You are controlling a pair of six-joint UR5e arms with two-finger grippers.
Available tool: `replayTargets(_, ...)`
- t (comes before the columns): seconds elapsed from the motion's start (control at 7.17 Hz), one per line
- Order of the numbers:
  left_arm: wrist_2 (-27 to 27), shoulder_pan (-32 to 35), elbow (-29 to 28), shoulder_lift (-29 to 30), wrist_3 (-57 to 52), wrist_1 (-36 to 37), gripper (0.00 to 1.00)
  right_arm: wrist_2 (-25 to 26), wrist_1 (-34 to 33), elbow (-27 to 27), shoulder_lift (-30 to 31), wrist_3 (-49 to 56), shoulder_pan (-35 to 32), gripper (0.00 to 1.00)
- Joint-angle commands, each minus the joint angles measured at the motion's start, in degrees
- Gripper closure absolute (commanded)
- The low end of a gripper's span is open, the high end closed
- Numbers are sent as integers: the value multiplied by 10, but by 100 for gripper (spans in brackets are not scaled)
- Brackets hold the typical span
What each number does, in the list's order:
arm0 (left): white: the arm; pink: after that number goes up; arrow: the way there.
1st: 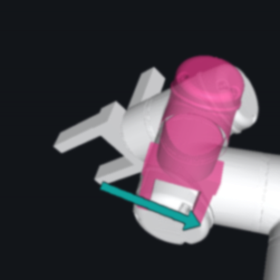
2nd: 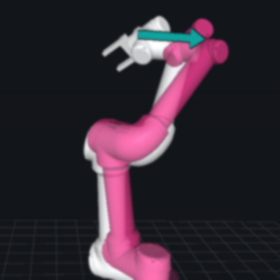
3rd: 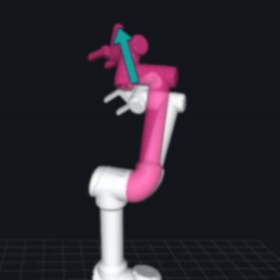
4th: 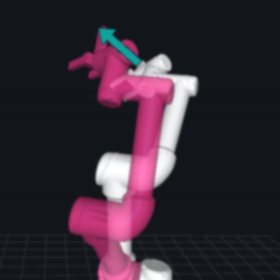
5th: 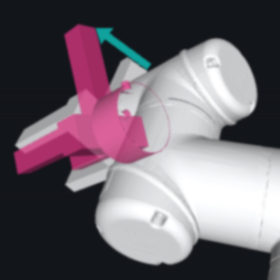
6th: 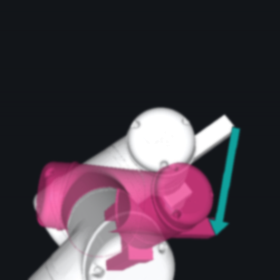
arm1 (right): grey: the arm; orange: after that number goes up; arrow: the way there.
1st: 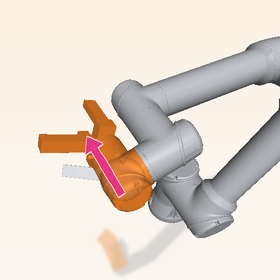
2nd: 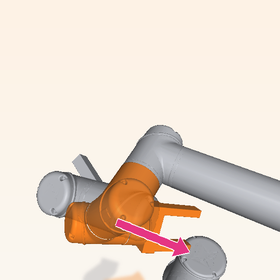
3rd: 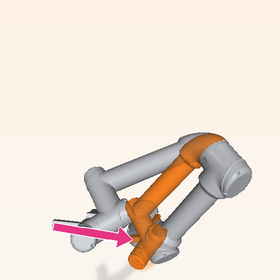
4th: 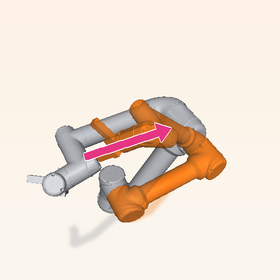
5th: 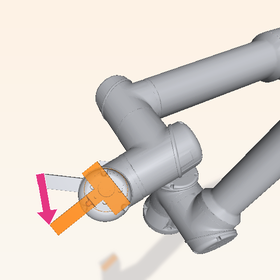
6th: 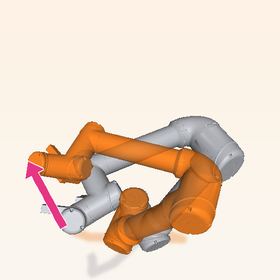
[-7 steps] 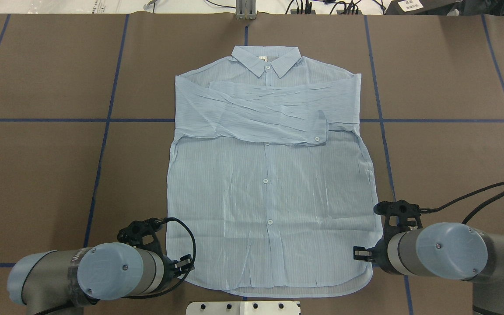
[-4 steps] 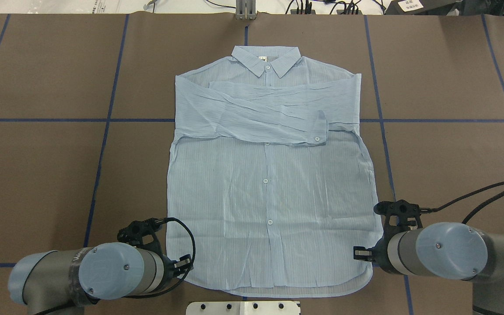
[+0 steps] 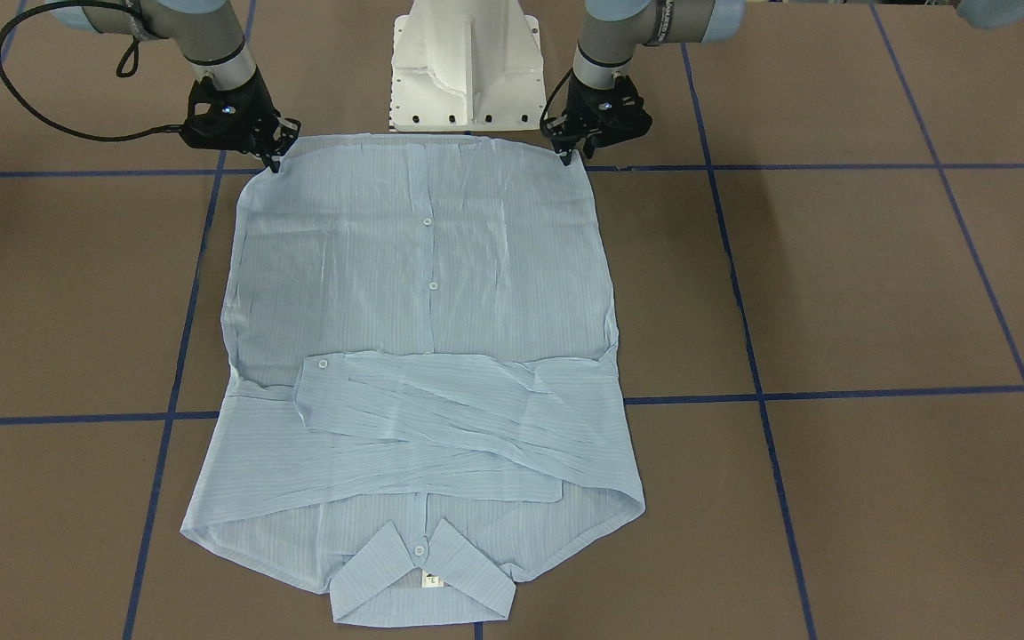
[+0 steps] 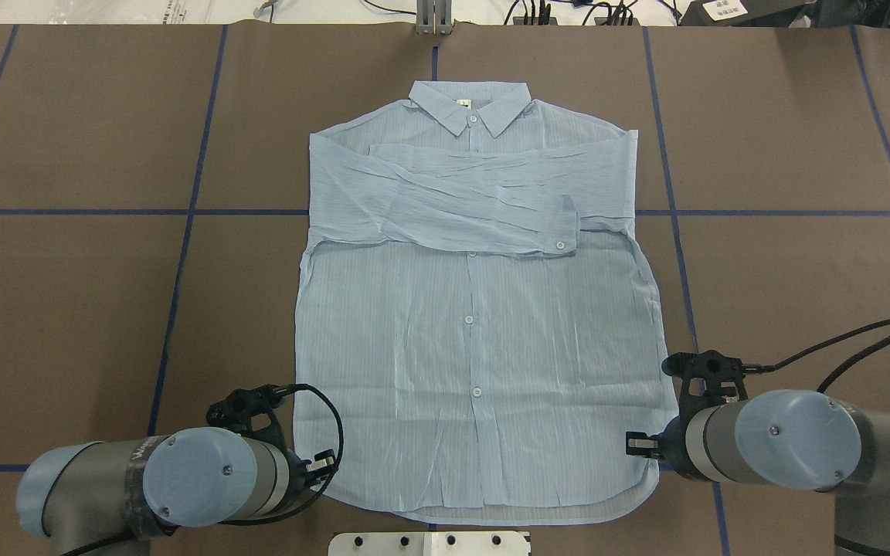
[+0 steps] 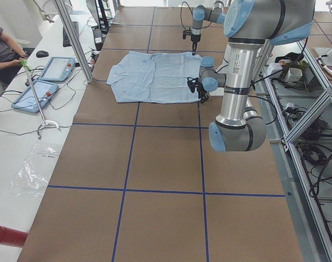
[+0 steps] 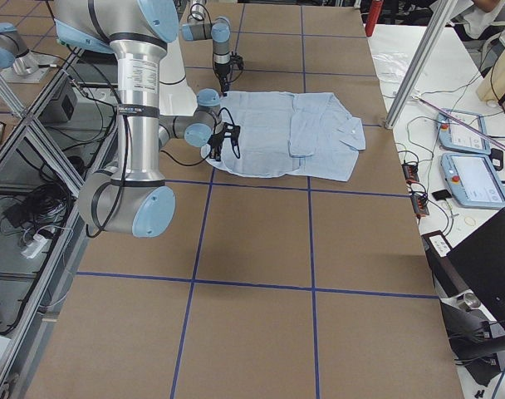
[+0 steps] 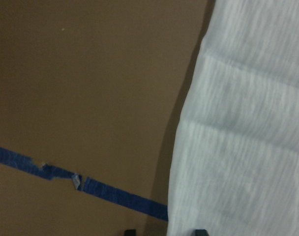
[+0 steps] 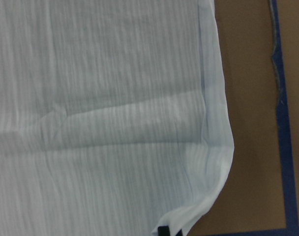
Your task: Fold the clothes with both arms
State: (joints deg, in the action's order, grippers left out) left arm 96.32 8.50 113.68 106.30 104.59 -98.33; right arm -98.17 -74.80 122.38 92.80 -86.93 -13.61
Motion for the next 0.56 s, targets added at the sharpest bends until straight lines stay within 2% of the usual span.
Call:
replayTargets(0.0,0,3,0,2,0,2,76,-1,0,0,0,0,-1,100)
replayTargets(0.42,-5,5,0,2,0,2,78,0,-1,-1,0,0,-2,100)
